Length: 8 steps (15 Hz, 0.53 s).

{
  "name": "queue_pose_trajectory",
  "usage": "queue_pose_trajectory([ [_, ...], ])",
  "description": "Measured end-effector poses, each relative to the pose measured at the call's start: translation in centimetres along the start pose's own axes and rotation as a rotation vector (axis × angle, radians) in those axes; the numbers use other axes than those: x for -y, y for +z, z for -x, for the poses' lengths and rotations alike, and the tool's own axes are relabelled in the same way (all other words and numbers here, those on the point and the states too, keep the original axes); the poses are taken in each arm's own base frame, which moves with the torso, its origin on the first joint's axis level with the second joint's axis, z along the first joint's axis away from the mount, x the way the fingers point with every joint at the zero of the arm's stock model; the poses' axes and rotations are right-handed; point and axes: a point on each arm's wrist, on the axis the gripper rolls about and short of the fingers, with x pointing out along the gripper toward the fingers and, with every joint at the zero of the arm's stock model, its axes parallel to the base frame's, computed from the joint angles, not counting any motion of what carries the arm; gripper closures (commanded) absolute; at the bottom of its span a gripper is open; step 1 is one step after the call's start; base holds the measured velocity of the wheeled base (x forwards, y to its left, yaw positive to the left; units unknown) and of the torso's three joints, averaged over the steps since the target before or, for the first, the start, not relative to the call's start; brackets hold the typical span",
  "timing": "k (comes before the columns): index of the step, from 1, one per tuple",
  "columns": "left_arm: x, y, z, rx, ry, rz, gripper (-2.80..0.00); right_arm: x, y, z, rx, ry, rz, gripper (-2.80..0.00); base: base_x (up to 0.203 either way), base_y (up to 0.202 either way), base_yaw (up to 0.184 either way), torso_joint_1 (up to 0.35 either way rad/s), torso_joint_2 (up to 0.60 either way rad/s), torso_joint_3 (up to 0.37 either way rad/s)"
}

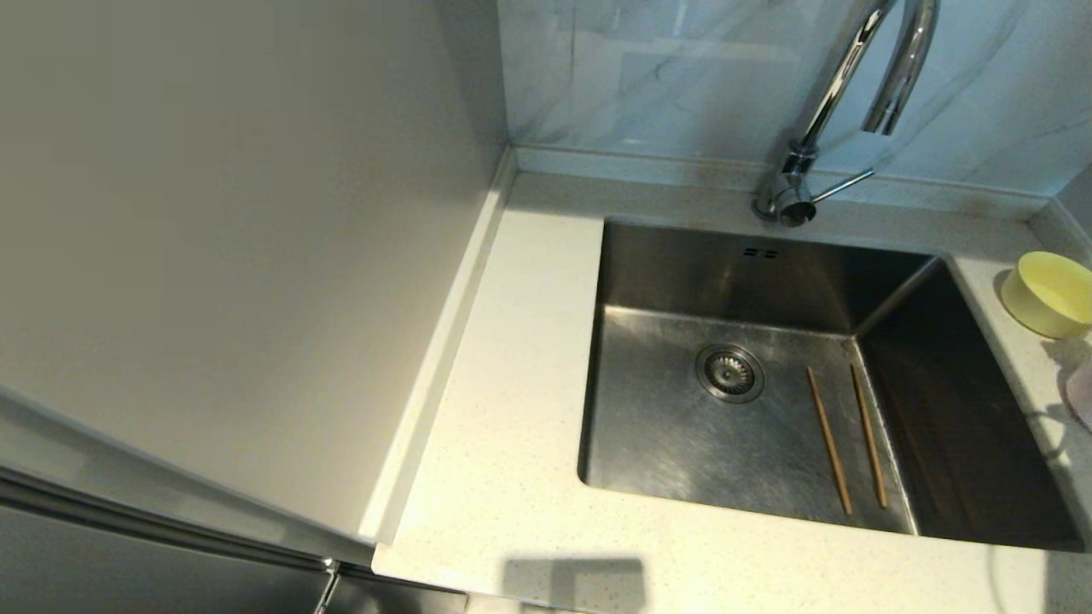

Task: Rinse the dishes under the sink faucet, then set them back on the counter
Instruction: Put a bowl back to the table from the sink, then put the chopsticks back to the table from the sink

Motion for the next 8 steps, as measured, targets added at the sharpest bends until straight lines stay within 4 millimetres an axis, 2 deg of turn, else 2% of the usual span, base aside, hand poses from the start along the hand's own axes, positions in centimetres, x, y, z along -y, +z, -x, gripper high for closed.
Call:
queue_pose_trajectory([
  [4, 0.0, 0.0, 0.0, 0.000, 0.000, 0.000, 0.00, 0.2, 0.1, 0.3, 0.006, -0.007, -0.006, -2.80, 0.000, 0.000, 0.000, 0.000, 0.00, 0.000],
  [8, 0.0, 0.0, 0.0, 0.000, 0.000, 0.000, 0.00, 0.1, 0.8, 1.9, 0.087, 0.067, 0.003, -2.80, 0.000, 0.000, 0.000, 0.000, 0.00, 0.000],
])
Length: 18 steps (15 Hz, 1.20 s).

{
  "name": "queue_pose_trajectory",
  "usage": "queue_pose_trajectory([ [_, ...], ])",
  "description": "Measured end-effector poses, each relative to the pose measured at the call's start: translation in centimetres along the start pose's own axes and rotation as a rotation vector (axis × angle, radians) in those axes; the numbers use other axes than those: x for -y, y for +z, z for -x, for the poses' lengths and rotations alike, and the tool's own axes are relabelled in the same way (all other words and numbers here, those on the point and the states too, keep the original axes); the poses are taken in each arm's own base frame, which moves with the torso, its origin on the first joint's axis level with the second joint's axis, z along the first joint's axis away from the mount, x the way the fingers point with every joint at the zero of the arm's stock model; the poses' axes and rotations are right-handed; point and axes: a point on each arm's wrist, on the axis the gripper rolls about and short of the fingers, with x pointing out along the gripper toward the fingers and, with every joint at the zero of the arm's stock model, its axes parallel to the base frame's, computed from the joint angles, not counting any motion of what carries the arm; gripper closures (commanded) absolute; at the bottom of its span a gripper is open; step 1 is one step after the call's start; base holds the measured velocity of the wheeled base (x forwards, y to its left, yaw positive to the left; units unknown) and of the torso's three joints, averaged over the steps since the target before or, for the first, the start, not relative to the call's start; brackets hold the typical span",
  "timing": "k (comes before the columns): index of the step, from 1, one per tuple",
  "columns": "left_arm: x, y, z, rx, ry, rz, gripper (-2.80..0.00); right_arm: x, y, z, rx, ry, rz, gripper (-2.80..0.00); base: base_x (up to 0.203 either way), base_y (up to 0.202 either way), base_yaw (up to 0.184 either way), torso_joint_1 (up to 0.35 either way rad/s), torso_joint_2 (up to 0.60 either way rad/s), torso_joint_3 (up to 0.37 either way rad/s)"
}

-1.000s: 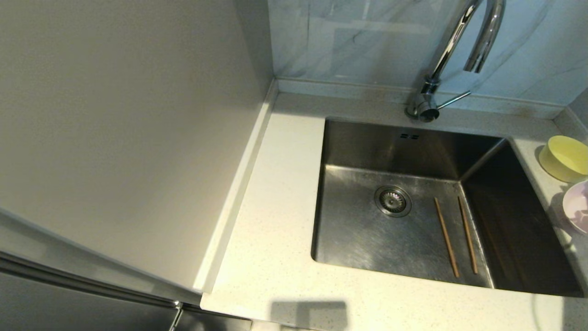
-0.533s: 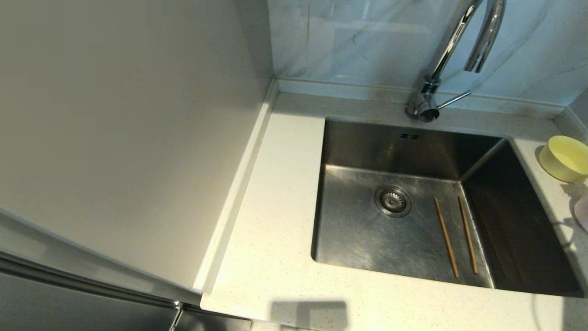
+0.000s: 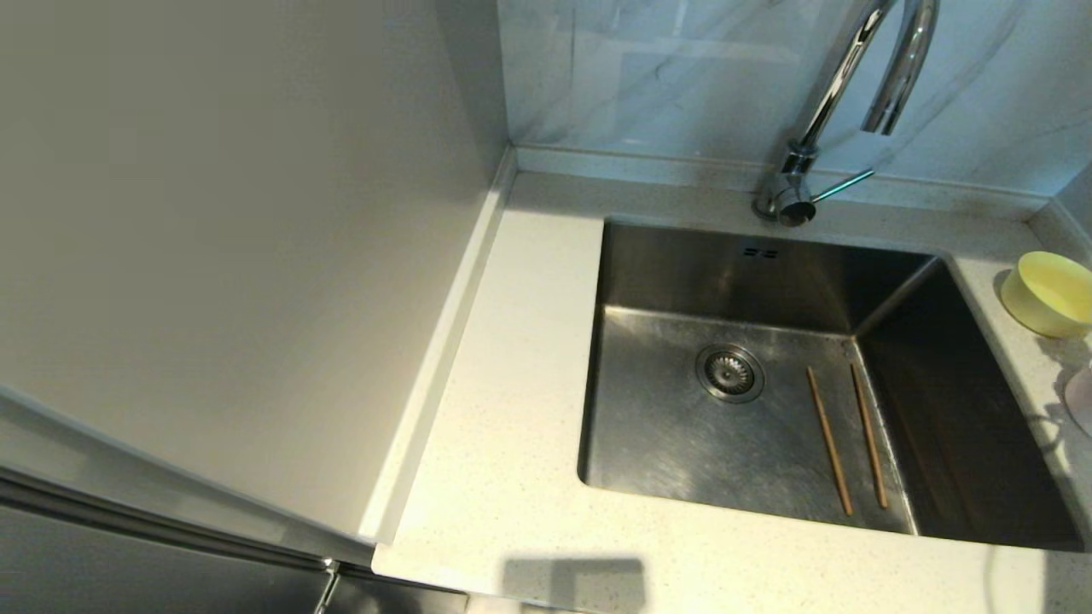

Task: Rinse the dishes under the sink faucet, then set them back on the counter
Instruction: Put the chopsticks back to the table from the sink

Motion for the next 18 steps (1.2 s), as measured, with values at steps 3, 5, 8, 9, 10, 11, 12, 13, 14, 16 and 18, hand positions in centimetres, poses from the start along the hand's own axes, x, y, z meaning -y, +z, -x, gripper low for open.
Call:
queue_pose_trajectory([
  [3, 0.0, 0.0, 0.0, 0.000, 0.000, 0.000, 0.00, -2.3, 1.2, 1.7, 0.105, 0.168, 0.081, -2.80, 0.000, 0.000, 0.000, 0.000, 0.00, 0.000],
  [5, 0.0, 0.0, 0.0, 0.000, 0.000, 0.000, 0.00, -4.7, 2.1, 2.4, 0.165, 0.250, 0.145, -2.80, 0.000, 0.000, 0.000, 0.000, 0.00, 0.000],
  [8, 0.0, 0.0, 0.0, 0.000, 0.000, 0.000, 0.00, -8.4, 3.1, 2.4, 0.293, 0.333, 0.257, -2.80, 0.000, 0.000, 0.000, 0.000, 0.00, 0.000],
  [9, 0.0, 0.0, 0.0, 0.000, 0.000, 0.000, 0.00, -9.4, 2.8, 2.1, 0.316, 0.347, 0.301, -2.80, 0.000, 0.000, 0.000, 0.000, 0.00, 0.000],
  [10, 0.0, 0.0, 0.0, 0.000, 0.000, 0.000, 0.00, -10.0, 2.1, 1.8, 0.319, 0.353, 0.333, -2.80, 0.000, 0.000, 0.000, 0.000, 0.00, 0.000],
  [11, 0.0, 0.0, 0.0, 0.000, 0.000, 0.000, 0.00, -10.6, 0.9, 1.5, 0.300, 0.359, 0.358, -2.80, 0.000, 0.000, 0.000, 0.000, 0.00, 0.000],
  [12, 0.0, 0.0, 0.0, 0.000, 0.000, 0.000, 0.00, -11.1, -0.5, 1.3, 0.263, 0.361, 0.371, -2.80, 0.000, 0.000, 0.000, 0.000, 0.00, 0.000],
  [13, 0.0, 0.0, 0.0, 0.000, 0.000, 0.000, 0.00, -11.4, -1.9, 1.1, 0.221, 0.357, 0.381, -2.80, 0.000, 0.000, 0.000, 0.000, 0.00, 0.000],
  [14, 0.0, 0.0, 0.0, 0.000, 0.000, 0.000, 0.00, -11.7, -2.9, 0.9, 0.190, 0.351, 0.389, -2.80, 0.000, 0.000, 0.000, 0.000, 0.00, 0.000],
  [16, 0.0, 0.0, 0.0, 0.000, 0.000, 0.000, 0.00, -12.4, -3.6, 0.1, 0.156, 0.368, 0.398, -2.80, 0.000, 0.000, 0.000, 0.000, 0.00, 0.000],
  [18, 0.0, 0.0, 0.0, 0.000, 0.000, 0.000, 0.00, -13.2, -3.7, -1.8, 0.129, 0.395, 0.404, -2.80, 0.000, 0.000, 0.000, 0.000, 0.00, 0.000],
])
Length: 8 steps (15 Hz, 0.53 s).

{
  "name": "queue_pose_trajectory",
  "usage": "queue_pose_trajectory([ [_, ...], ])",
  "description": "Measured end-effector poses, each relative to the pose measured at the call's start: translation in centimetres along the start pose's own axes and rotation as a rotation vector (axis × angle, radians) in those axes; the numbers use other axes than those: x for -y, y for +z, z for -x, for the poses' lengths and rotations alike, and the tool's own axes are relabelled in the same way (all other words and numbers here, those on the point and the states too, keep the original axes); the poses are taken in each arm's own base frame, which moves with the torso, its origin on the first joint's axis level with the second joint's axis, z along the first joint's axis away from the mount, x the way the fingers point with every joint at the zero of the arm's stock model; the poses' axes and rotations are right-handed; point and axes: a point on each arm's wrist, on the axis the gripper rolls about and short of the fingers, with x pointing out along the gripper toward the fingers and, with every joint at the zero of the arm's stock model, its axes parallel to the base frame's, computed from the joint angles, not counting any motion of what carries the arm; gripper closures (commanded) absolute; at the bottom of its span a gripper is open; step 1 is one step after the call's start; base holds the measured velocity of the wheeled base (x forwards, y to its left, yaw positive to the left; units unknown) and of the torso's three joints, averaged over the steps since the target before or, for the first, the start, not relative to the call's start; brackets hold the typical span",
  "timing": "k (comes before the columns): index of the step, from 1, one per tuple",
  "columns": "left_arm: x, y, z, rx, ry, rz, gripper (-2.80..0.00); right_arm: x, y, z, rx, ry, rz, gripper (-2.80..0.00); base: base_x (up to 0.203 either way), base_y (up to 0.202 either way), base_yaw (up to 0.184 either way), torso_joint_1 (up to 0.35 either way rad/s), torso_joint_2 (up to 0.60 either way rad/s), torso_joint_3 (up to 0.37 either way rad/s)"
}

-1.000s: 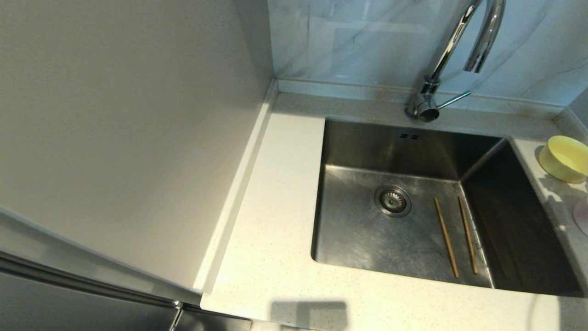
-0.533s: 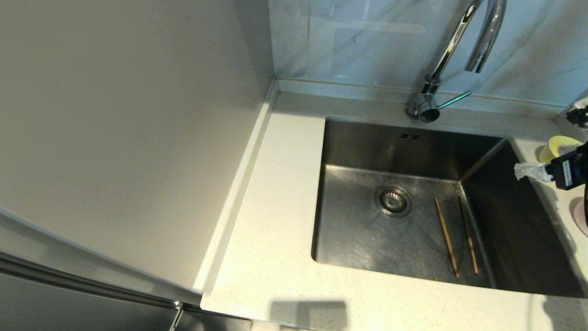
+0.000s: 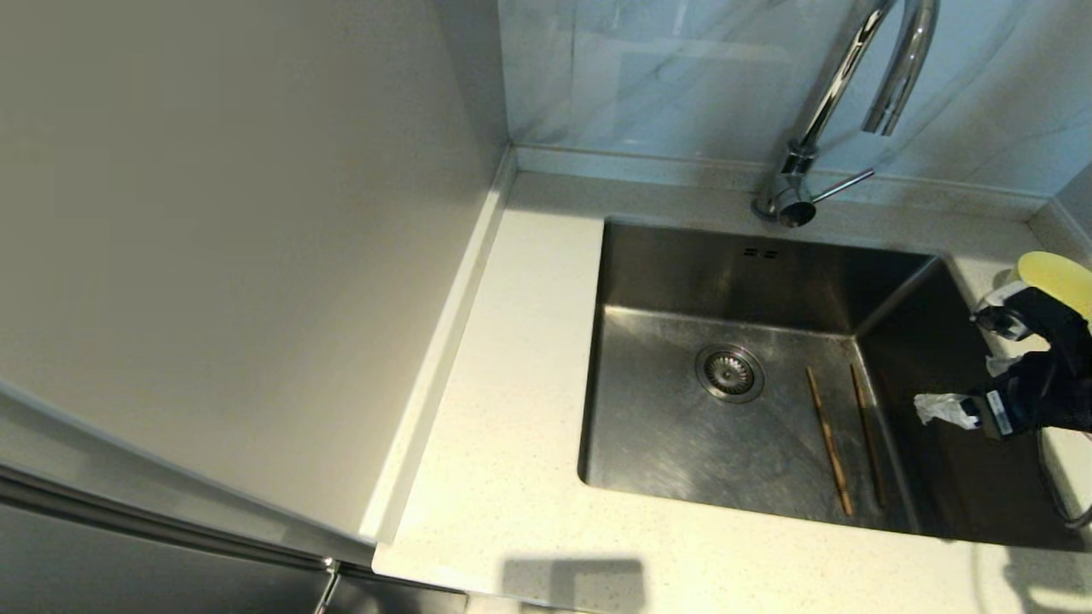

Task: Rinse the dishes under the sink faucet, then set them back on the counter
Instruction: Put the chopsticks back to the table from the sink

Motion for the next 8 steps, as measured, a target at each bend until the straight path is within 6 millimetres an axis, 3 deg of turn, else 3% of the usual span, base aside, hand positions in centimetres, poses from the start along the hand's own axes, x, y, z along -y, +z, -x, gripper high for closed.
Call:
queue_pose_trajectory([
  [8, 0.0, 0.0, 0.0, 0.000, 0.000, 0.000, 0.00, -0.2, 0.0, -8.9, -0.044, 0.122, 0.060, -2.80, 0.000, 0.000, 0.000, 0.000, 0.00, 0.000],
])
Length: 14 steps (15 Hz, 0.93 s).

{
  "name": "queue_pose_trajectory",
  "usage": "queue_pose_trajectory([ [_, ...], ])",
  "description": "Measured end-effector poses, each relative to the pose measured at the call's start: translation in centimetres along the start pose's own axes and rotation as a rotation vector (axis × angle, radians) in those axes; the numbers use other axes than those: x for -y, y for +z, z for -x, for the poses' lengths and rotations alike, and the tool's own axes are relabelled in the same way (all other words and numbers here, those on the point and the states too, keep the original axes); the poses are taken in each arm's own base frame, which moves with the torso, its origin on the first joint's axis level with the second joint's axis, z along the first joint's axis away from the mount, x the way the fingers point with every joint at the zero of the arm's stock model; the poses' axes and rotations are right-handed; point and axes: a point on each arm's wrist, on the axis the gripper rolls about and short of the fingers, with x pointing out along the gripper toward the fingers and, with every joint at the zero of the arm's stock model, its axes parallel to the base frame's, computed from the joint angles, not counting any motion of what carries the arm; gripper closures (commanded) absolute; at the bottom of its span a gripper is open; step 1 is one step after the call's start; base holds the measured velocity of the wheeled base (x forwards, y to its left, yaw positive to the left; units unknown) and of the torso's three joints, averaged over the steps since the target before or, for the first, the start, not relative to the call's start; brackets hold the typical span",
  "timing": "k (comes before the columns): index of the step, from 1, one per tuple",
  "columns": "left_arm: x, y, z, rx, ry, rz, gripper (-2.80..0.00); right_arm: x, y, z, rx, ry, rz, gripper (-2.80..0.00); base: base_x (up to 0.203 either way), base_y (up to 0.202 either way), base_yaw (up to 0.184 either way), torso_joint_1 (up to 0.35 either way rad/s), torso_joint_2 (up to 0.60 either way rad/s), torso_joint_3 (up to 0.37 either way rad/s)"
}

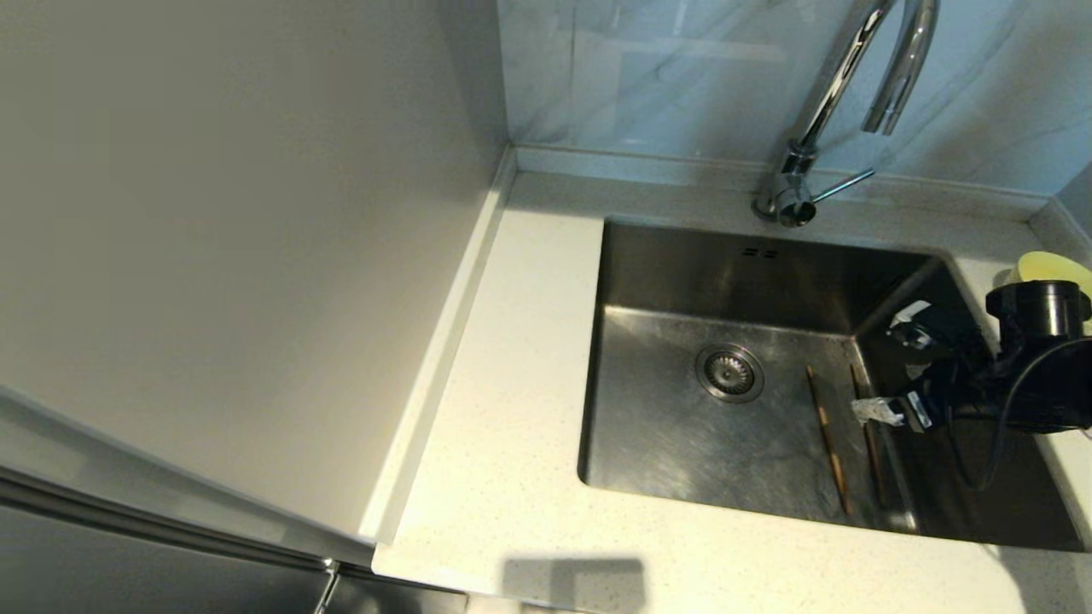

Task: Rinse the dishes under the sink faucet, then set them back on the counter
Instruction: Put the chopsticks back to the table from the sink

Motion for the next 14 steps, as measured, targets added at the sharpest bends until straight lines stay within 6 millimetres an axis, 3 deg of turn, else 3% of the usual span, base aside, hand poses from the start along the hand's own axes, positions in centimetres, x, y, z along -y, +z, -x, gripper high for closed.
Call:
queue_pose_trajectory([
  [7, 0.0, 0.0, 0.0, 0.000, 0.000, 0.000, 0.00, 0.7, 1.2, -6.5, 0.039, -0.079, 0.054, -2.80, 0.000, 0.000, 0.000, 0.000, 0.00, 0.000],
  [14, 0.0, 0.0, 0.0, 0.000, 0.000, 0.000, 0.00, -0.3, 3.0, -7.9, -0.202, -0.183, -0.070, -2.80, 0.000, 0.000, 0.000, 0.000, 0.00, 0.000],
])
